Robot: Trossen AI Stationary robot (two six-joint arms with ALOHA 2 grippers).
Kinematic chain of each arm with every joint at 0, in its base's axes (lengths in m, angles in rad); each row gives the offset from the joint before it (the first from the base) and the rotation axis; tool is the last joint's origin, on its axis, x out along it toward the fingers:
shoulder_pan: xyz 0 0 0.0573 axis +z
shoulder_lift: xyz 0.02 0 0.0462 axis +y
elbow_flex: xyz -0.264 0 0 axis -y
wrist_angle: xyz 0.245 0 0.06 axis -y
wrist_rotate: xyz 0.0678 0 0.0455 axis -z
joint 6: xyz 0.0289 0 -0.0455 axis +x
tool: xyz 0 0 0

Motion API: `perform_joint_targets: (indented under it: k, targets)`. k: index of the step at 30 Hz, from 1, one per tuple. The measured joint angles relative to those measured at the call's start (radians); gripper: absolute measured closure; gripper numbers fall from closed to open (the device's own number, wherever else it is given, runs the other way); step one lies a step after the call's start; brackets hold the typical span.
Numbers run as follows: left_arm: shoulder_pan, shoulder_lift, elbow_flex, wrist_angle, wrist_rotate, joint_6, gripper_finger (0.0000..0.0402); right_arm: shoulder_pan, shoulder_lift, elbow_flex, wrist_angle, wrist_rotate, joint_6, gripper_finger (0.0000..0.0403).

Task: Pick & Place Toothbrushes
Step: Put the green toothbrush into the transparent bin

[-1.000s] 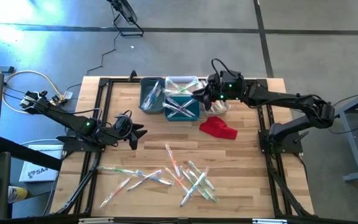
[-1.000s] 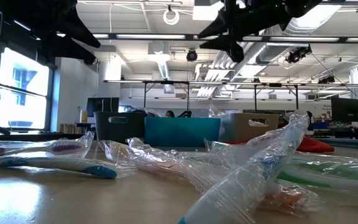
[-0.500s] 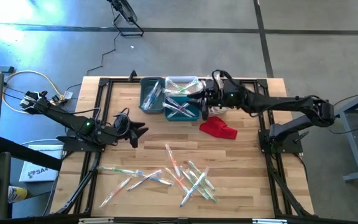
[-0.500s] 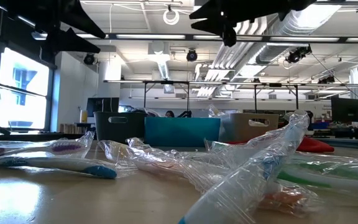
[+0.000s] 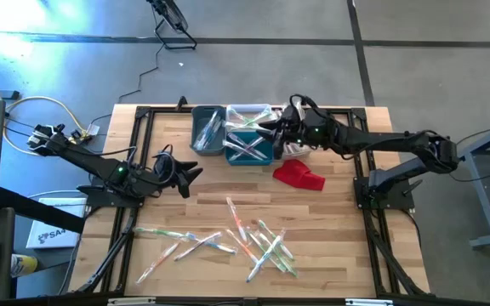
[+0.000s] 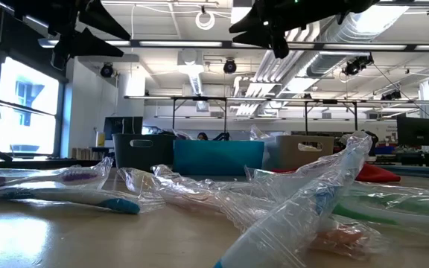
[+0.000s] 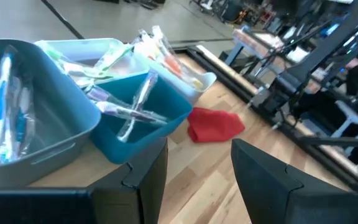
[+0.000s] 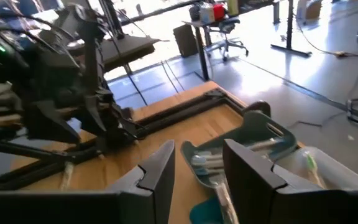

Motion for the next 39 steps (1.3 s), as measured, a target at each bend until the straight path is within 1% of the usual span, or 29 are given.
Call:
perform_joint_targets:
  k: [4, 6, 8, 10, 12, 15, 17, 20, 23, 26, 29, 31, 35, 39]
  targets:
    - [0.0, 0.0, 0.003, 0.056, 0.0, 0.021, 0.0226, -0.005, 0.0, 0.0, -0.047, 0.044, 0.0, 0.0275]
    - [0.0, -0.002, 0.029, 0.047, 0.006, 0.056, 0.0226, -0.008, -0.001, 0.0, -0.047, 0.061, 0.0, 0.0275]
    - [0.0, -0.003, 0.063, 0.043, 0.029, 0.105, 0.0226, -0.008, -0.002, 0.0, -0.045, 0.1, 0.0, 0.0275]
    - [0.0, -0.003, 0.094, 0.038, 0.063, 0.166, 0.0226, -0.008, -0.003, 0.0, -0.045, 0.161, 0.0, 0.0275]
    - [0.0, -0.003, 0.132, 0.006, 0.103, 0.204, 0.0226, -0.007, -0.003, 0.0, -0.046, 0.217, 0.0, 0.0275]
    - [0.0, -0.002, 0.175, -0.078, 0.134, 0.189, 0.0226, -0.008, -0.003, 0.0, -0.047, 0.263, 0.0, 0.0275]
    - [0.0, -0.002, 0.195, -0.146, 0.153, 0.149, 0.0226, -0.008, -0.003, 0.0, -0.057, 0.262, 0.0, 0.0275]
    - [0.0, -0.002, 0.21, -0.222, 0.193, 0.079, 0.0226, -0.007, -0.003, 0.0, -0.064, 0.213, 0.002, 0.0275]
    - [0.0, -0.001, 0.228, -0.269, 0.236, 0.068, 0.0226, -0.007, -0.003, 0.0, -0.064, 0.153, 0.026, 0.0275]
    - [0.0, -0.001, 0.259, -0.323, 0.254, 0.082, 0.0226, -0.007, -0.003, 0.0, -0.064, 0.11, 0.052, 0.0275]
    - [-0.001, 0.013, 0.291, -0.41, 0.255, 0.079, 0.0226, -0.004, -0.003, 0.0, -0.063, 0.108, 0.056, 0.0275]
    - [-0.001, 0.03, 0.311, -0.454, 0.275, 0.058, 0.0226, 0.002, 0.002, 0.0, -0.056, 0.115, 0.056, 0.0275]
    - [-0.01, 0.087, 0.336, -0.485, 0.377, 0.048, 0.0226, 0.008, 0.003, 0.0, -0.04, 0.113, 0.054, 0.0275]
    - [-0.073, 0.17, 0.351, -0.499, 0.444, 0.034, 0.0226, 0.008, 0.003, 0.0, -0.041, 0.117, 0.053, 0.0275]
